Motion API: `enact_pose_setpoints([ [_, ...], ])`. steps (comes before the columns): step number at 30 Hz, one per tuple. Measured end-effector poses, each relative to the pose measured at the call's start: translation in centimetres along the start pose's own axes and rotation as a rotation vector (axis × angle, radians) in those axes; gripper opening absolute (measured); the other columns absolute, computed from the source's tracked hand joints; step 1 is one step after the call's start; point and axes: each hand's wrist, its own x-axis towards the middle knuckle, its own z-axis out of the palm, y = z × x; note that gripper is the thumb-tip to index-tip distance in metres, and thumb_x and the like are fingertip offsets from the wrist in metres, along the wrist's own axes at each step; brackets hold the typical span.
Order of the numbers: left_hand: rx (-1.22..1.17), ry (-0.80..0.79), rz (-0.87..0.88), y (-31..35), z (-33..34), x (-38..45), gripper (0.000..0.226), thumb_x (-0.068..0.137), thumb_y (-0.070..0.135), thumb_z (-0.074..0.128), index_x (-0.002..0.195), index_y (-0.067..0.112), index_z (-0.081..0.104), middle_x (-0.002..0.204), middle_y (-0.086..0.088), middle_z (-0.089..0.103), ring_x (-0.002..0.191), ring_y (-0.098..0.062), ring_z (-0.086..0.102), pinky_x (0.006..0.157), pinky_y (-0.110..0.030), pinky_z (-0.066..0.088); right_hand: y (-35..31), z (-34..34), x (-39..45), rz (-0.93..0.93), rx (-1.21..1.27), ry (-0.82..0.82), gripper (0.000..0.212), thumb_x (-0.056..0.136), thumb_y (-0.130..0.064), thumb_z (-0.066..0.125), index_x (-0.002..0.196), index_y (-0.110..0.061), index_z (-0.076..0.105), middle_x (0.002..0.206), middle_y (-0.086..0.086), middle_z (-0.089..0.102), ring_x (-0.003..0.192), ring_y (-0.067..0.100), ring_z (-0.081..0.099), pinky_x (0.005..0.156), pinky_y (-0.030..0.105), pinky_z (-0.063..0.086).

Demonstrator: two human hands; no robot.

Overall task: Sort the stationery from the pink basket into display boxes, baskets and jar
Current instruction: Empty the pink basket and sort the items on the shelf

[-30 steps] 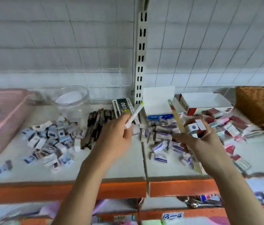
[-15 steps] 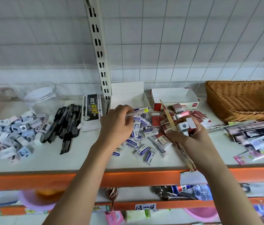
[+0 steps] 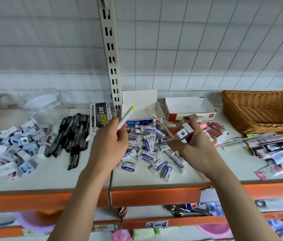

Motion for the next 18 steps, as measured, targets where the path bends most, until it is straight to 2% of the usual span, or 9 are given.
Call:
enact_pose_setpoints([
  [2, -0.017, -0.001, 0.003, -0.1, -0.5, -0.8, 0.010, 0.094, 0.014, 0.049, 0.089, 0.011, 0.057, 0.057, 0.007, 0.047, 0.042, -0.009, 0.043, 0.040, -0.018, 0.029, -0.1, 0.3, 0.4, -0.009, 0.009, -0.013, 0.031, 0.075, -0.018, 0.072, 0.095, -0.027, 0.050, 0.070, -0.005, 0.067, 0.064, 0.020, 0.059, 0.065, 0.042, 0.047],
  [5, -0.066, -0.008, -0.016, 0.2, -0.3, -1.3, 0.014, 0.095, 0.019, 0.050, 0.087, 0.009, 0.057, 0.057, 0.006, 0.044, 0.044, -0.009, 0.044, 0.040, -0.015, 0.030, 0.3, 0.1, 0.5, -0.026, -0.018, -0.008, 0.026, 0.076, -0.015, 0.072, 0.088, -0.029, 0.054, 0.066, -0.012, 0.063, 0.063, 0.014, 0.057, 0.062, 0.034, 0.044],
  [8, -0.066, -0.027, -0.019, 1.1, 0.4, -1.1, 0.026, 0.097, 0.023, 0.044, 0.110, 0.006, 0.057, 0.077, 0.000, 0.045, 0.056, -0.010, 0.045, 0.047, -0.014, 0.033, 1.2, -1.5, 0.5, -0.013, -0.040, 0.059, 0.021, 0.074, -0.014, 0.072, 0.083, -0.027, 0.059, 0.065, -0.007, 0.065, 0.061, 0.017, 0.058, 0.061, 0.037, 0.047],
  [10, -0.042, -0.053, 0.013, 2.1, 1.0, -0.8, 0.033, 0.099, 0.017, 0.038, 0.127, 0.007, 0.051, 0.092, 0.000, 0.042, 0.061, -0.009, 0.043, 0.055, -0.015, 0.033, 2.2, -3.3, 0.4, 0.005, -0.028, 0.128, 0.017, 0.073, -0.013, 0.072, 0.080, -0.022, 0.059, 0.058, -0.006, 0.062, 0.053, 0.017, 0.054, 0.056, 0.035, 0.041],
  [11, -0.023, -0.067, 0.033, 2.7, 1.4, -0.7, 0.034, 0.099, 0.015, 0.038, 0.130, 0.007, 0.050, 0.095, 0.000, 0.041, 0.063, -0.008, 0.042, 0.057, -0.016, 0.031, 2.7, -4.3, 0.3, 0.015, -0.015, 0.157, 0.017, 0.073, -0.012, 0.071, 0.078, -0.022, 0.058, 0.055, -0.007, 0.059, 0.050, 0.015, 0.051, 0.055, 0.032, 0.038],
  [15, -0.033, -0.111, 0.059, 6.3, 4.1, -0.5, 0.015, 0.096, 0.013, 0.045, 0.111, 0.012, 0.050, 0.081, 0.000, 0.047, 0.059, -0.008, 0.042, 0.050, -0.022, 0.029, 4.9, -8.4, 0.1, 0.050, 0.065, 0.247, 0.023, 0.075, -0.015, 0.072, 0.084, -0.021, 0.053, 0.063, -0.001, 0.060, 0.055, 0.017, 0.054, 0.055, 0.033, 0.040],
  [18, -0.114, -0.162, 0.017, 9.8, 7.6, -0.7, 0.010, 0.095, 0.016, 0.046, 0.105, 0.018, 0.042, 0.070, -0.001, 0.049, 0.049, -0.011, 0.044, 0.040, -0.017, 0.028, 7.1, -12.0, 0.3, 0.031, 0.039, 0.249, 0.021, 0.079, -0.011, 0.069, 0.084, -0.017, 0.050, 0.064, 0.004, 0.059, 0.056, 0.021, 0.055, 0.056, 0.036, 0.041],
])
